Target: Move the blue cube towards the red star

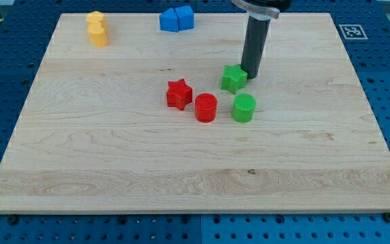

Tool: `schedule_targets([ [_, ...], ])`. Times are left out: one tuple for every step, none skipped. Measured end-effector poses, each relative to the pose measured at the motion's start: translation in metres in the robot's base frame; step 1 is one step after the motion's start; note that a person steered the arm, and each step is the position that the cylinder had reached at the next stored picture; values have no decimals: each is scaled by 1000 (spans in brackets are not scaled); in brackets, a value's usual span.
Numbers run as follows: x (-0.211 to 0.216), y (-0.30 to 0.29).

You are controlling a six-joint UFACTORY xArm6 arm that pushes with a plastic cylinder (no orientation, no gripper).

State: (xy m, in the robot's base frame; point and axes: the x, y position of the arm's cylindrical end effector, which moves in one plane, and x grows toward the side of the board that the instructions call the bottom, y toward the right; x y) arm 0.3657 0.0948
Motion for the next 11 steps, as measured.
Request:
schedule_targets([
  [-54, 1],
  [-104, 1],
  [-155, 1],
  [-172, -9],
  [-174, -38],
  [-172, -63],
  [-173, -88],
  [-174, -103],
  [-173, -100],
  [-147, -70],
  [-113, -81],
])
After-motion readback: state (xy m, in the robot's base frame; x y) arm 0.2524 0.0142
